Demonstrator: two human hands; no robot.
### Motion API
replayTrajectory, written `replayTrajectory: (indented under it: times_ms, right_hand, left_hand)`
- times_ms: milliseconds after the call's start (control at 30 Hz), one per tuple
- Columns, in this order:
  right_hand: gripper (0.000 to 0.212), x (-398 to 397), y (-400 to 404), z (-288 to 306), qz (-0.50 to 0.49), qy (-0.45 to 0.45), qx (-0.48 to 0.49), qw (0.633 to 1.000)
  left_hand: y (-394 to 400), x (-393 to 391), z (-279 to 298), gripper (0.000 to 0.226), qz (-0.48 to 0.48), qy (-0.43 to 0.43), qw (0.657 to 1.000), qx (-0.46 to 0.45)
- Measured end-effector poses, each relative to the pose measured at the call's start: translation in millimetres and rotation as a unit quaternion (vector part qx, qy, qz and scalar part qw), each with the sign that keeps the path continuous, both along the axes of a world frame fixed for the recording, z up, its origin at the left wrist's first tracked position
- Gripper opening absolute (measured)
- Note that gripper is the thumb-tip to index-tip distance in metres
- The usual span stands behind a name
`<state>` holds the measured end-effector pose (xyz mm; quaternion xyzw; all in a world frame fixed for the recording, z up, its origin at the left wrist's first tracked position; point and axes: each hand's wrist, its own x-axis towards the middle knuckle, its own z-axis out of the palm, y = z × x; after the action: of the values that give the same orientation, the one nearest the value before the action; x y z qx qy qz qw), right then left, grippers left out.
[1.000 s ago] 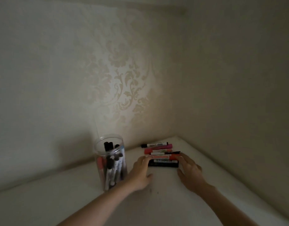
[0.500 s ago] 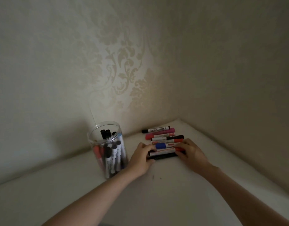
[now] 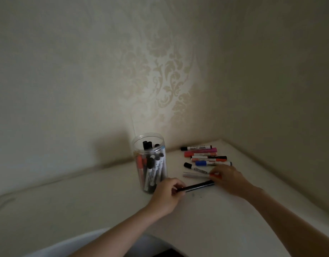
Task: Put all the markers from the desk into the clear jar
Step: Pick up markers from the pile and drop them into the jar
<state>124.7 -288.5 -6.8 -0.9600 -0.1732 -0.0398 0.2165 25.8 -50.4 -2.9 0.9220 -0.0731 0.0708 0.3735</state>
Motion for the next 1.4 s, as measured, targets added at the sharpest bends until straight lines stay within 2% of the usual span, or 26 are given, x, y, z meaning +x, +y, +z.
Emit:
replayTrajectory:
  times_ms: [100,200,333,500,567,633,733,900,967,1033,1100,1200,1267,1400]
  right_hand:
    - [0.019,-18,1,-3,0.007,-0.006,0.016,1.0]
    - [0.02,-38,-9,-10,0.007,-0.054,0.027,0.998]
    - [0.023,-68,-15,-13,-0.028,-0.086,0.078,0.993]
    - [0.031,-82,-8,-13,-0.03,-0.063,0.038,0.997]
    - [0.033,-83,-9,-11,-0.032,-0.051,0.005,0.998]
    - [0.034,-83,-10,-8,-0.031,-0.04,-0.023,0.998]
    - [0.032,-80,-11,-7,-0.043,-0.045,-0.037,0.997]
    - [0.034,-70,-11,-3,-0.107,-0.032,-0.014,0.994]
    - [0.046,-71,-10,0,-0.117,-0.018,-0.037,0.992]
    - [0.063,-83,-8,1,-0.073,-0.028,-0.094,0.992]
    - [0.067,-104,0,-1,0.034,-0.032,-0.121,0.992]
    - [0.05,-121,6,-8,0.111,-0.047,-0.073,0.99]
    - [0.039,-119,5,-9,0.091,-0.066,-0.012,0.994]
    - [0.013,-107,-1,-7,0.001,-0.094,0.037,0.995]
  left_hand:
    - [13,-17,10,0.017,0.017,-0.038,0.999,-0.021]
    - [29,-30,29,0.014,0.035,-0.066,0.996,-0.049]
    - [44,-41,58,0.011,0.045,-0.091,0.988,-0.118]
    - [56,-42,114,0.02,0.057,-0.159,0.953,-0.25]
    - [70,-37,141,0.022,0.077,-0.211,0.939,-0.261]
    - [89,-31,163,0.018,0.101,-0.254,0.93,-0.246]
    - [114,-20,183,0.011,0.143,-0.294,0.929,-0.17]
    - [127,-6,179,0.011,0.157,-0.274,0.947,-0.063]
    - [125,-2,172,0.01,0.154,-0.256,0.953,-0.05]
    - [124,4,166,0.01,0.151,-0.244,0.957,-0.038]
    - [121,10,160,0.011,0.147,-0.23,0.962,-0.026]
    - [116,23,151,0.014,0.155,-0.208,0.966,-0.015]
    - [114,31,146,0.016,0.158,-0.191,0.969,0.0]
    - [111,41,134,0.013,0.139,-0.14,0.977,0.08]
